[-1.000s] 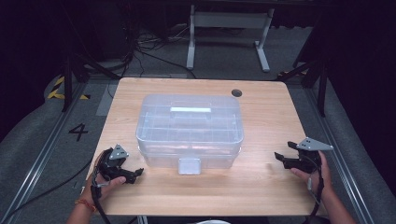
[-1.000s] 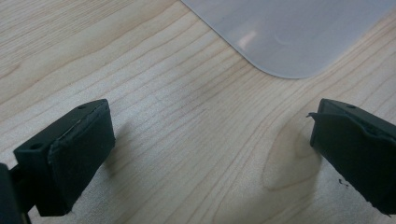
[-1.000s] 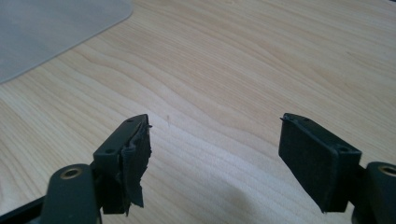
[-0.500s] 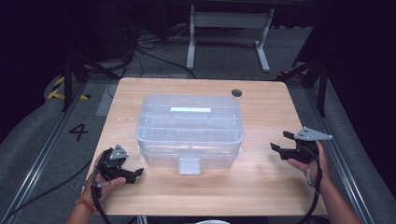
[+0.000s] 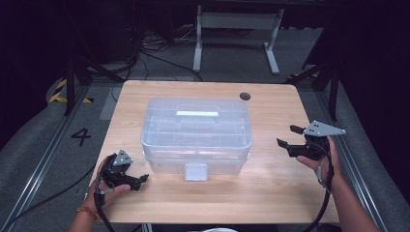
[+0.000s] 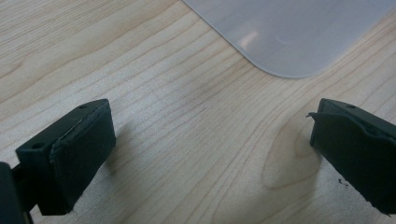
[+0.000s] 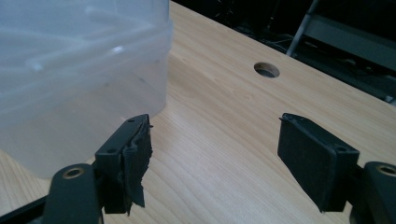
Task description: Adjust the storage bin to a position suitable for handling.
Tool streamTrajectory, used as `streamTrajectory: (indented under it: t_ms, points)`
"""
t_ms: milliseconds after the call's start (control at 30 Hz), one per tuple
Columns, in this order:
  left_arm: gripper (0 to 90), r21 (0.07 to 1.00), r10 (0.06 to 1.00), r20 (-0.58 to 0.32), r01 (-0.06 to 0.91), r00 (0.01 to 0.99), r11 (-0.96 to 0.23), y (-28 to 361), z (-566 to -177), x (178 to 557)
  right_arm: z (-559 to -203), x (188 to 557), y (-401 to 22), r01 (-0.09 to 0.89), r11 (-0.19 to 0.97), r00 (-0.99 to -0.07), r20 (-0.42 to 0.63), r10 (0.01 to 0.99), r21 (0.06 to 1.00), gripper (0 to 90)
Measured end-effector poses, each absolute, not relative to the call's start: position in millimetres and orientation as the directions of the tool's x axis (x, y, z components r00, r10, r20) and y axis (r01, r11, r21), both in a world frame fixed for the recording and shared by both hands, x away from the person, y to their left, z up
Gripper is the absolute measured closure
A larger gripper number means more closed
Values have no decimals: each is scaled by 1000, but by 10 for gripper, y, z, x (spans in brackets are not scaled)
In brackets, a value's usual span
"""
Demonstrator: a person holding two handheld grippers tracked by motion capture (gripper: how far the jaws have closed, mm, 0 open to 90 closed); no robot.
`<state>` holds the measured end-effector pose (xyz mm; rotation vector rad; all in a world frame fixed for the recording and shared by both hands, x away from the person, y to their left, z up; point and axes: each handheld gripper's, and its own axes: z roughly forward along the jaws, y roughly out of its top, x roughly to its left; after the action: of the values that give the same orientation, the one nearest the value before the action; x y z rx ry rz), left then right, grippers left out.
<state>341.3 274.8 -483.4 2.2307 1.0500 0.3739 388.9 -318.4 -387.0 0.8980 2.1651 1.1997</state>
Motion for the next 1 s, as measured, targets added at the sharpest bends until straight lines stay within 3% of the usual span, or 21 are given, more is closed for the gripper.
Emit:
streamTrajectory:
  t_ms: [1000]
  points:
    - [5,653,767,-14,586,642,-479,2749,-4834,3414,-3378,4078,-2693,196,392,-704,-149,694,899,273]
